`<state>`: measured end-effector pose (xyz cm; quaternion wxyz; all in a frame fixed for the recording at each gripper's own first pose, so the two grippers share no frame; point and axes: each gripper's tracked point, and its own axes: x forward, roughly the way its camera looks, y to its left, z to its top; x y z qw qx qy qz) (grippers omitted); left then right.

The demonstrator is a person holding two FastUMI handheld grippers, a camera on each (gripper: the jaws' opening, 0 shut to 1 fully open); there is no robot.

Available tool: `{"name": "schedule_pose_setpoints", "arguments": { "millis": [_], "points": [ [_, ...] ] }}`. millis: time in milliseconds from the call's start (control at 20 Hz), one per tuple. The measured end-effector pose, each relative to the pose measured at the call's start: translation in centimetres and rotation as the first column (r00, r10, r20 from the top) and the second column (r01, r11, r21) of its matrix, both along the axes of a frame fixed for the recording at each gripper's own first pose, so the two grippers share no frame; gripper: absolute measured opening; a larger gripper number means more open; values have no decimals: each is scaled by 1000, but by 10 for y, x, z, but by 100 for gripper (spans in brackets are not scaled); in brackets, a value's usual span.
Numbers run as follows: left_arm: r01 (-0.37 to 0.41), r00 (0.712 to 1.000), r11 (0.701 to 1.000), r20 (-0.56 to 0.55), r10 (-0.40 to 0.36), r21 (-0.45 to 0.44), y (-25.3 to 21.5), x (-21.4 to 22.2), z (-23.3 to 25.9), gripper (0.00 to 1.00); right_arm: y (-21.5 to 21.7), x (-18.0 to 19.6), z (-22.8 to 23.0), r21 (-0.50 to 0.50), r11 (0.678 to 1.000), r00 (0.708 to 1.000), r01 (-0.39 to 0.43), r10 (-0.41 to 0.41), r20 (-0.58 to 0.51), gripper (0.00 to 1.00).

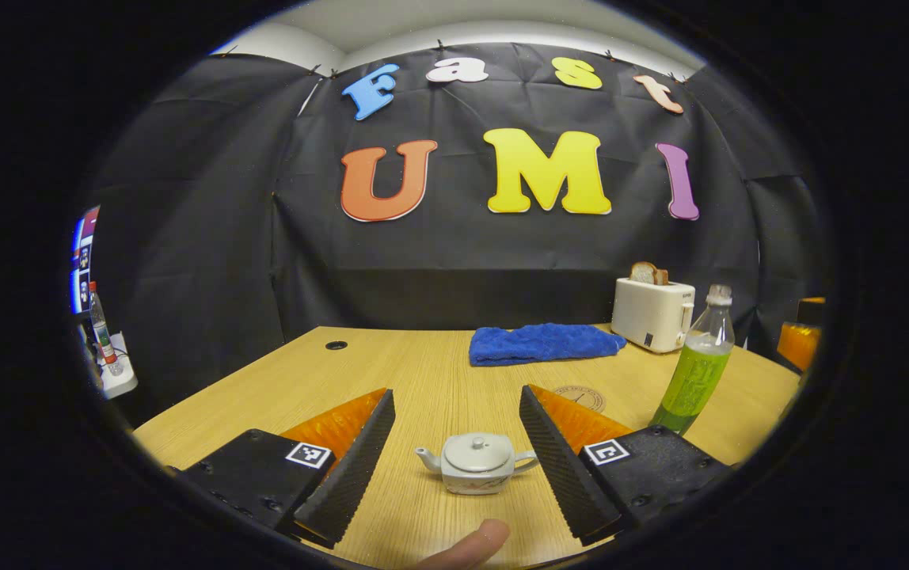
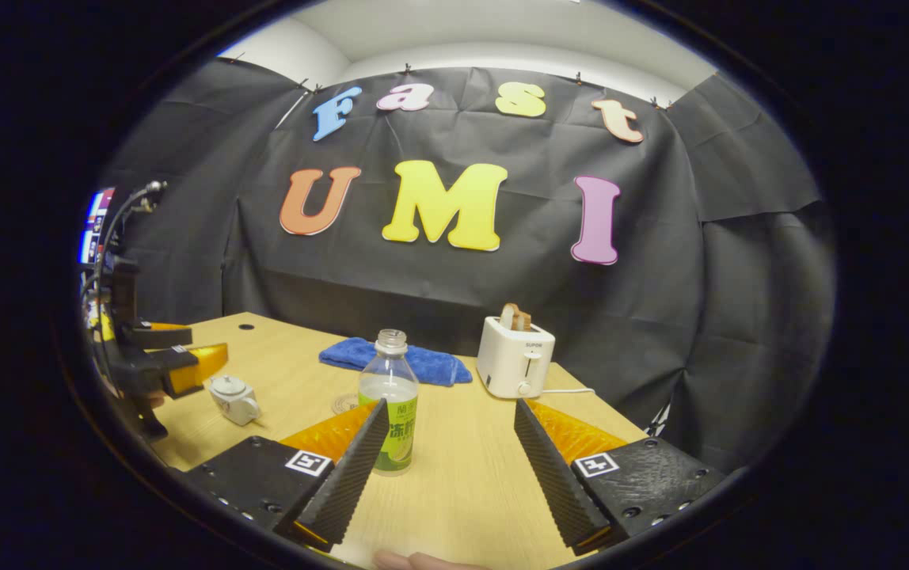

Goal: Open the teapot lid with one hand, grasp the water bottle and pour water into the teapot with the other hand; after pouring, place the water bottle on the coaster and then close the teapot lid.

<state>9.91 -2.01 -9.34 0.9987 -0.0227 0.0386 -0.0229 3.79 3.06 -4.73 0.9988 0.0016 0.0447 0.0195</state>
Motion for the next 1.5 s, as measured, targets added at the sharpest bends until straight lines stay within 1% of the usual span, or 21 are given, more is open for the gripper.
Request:
{"name": "schedule_pose_setpoints", "arguments": {
  "millis": [100, 250, 350, 400, 450, 500, 550, 600, 700, 750, 800, 850, 1050, 1100, 1150, 1200, 1250, 1350, 1500],
  "points": [
    [-13, 1000, 1000, -25, 13, 27, -1, 11, -16, 99, 2, 2, -4, 0, 1000, 1000, -4, 4, -10, 95],
    [5, 998, 1000, -58, -6, -30, -10, 17, -28, 99, 5, 4, -9, -1, 1000, 1000, -10, 10, -23, 95],
    [6, 999, 999, -51, -8, -35, -11, 19, -28, 97, 6, 6, -12, -4, 1000, 1000, -13, 13, -28, 95],
    [2, 999, 999, -37, -4, -32, -11, 20, -26, 88, 6, 5, -13, -8, 1000, 999, -12, 12, -30, 95],
    [8, 1000, 999, -20, -9, -31, -11, 22, -25, 82, 6, 6, -13, -13, 1000, 999, -8, 8, -32, 98],
    [13, 1000, 999, -8, -13, -34, -12, 24, -24, 77, 5, 7, -13, -16, 1000, 999, -6, 5, -31, 95],
    [21, 1000, 999, -13, -21, -37, -14, 26, -28, 74, 5, 7, -13, -16, 1000, 999, -5, 4, -32, 98],
    [23, 1000, 999, -18, -23, -42, -15, 28, -31, 65, 5, 8, -13, -14, 1000, 999, -5, 5, -32, 95],
    [18, 999, 999, -36, -20, -42, -14, 31, -36, 55, 4, 8, -13, -12, 1000, 999, -6, 5, -32, 95],
    [12, 999, 999, -49, -14, -38, -12, 32, -40, 53, 3, 8, -14, -11, 1000, 999, -5, 4, -33, 95],
    [17, 998, 999, -54, -20, -41, -12, 33, -41, 48, 1, 8, -14, -9, 1000, 999, -3, 2, -35, 95],
    [23, 999, 999, -41, -25, -49, -13, 34, -39, 46, 1, 10, -15, -8, 1000, 999, 0, 0, -40, 95],
    [49, 997, 998, -53, -50, -25, -16, 34, -38, 37, -3, 12, -15, -4, 1000, 999, 11, -11, -44, 95],
    [56, 997, 998, -49, -57, -24, -17, 35, -36, 24, -4, 13, -15, 0, 1000, 999, 12, -12, -43, 95],
    [69, 997, 997, -46, -70, -23, -20, 35, -34, 21, -5, 14, -16, 4, 1000, 999, 12, -12, -45, 95],
    [75, 995, 997, -59, -76, -17, -22, 35, -37, 9, -5, 15, -17, 6, 1000, 999, 10, -9, -49, 95],
    [82, 995, 997, -55, -82, -3, -22, 36, -35, 7, -6, 15, -19, 6, 1000, 999, 9, -9, -49, 95],
    [77, 995, 997, -58, -77, -7, -20, 35, -33, 5, -9, 18, -21, 13, 1000, 998, 16, -15, -57, 95],
    [78, 997, 997, -21, -78, -11, -21, 32, -12, 4, -14, 20, -19, 29, 999, 999, 21, -19, -46, 95]
  ]
}}
